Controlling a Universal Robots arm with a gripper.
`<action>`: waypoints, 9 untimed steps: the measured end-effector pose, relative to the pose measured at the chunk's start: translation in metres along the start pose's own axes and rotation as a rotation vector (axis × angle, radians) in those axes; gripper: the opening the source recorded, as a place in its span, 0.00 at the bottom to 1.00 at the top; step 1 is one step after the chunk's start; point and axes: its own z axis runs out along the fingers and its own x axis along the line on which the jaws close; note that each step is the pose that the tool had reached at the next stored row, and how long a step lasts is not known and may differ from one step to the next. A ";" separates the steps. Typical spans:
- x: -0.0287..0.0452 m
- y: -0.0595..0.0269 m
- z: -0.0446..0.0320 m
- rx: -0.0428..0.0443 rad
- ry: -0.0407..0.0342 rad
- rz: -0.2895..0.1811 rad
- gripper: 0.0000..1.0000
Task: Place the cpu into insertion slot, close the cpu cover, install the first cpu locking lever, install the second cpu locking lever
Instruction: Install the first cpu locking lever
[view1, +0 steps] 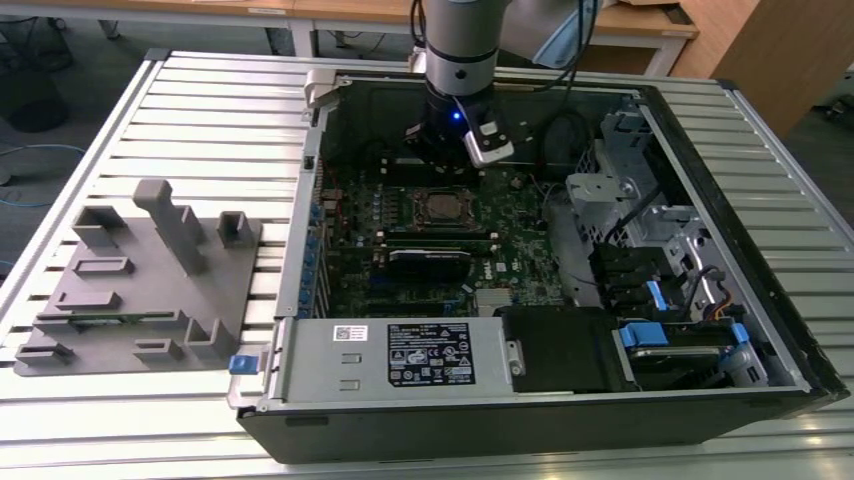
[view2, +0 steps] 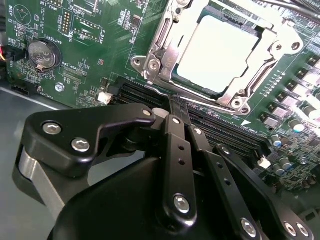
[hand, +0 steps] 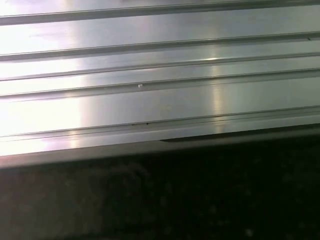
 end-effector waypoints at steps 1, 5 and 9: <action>0.0000 0.0000 0.0001 0.0001 -0.0001 0.001 0.11; 0.0000 -0.0001 0.0005 0.0005 -0.0009 0.006 0.11; 0.0001 -0.0001 0.0009 0.0007 -0.0019 0.010 0.11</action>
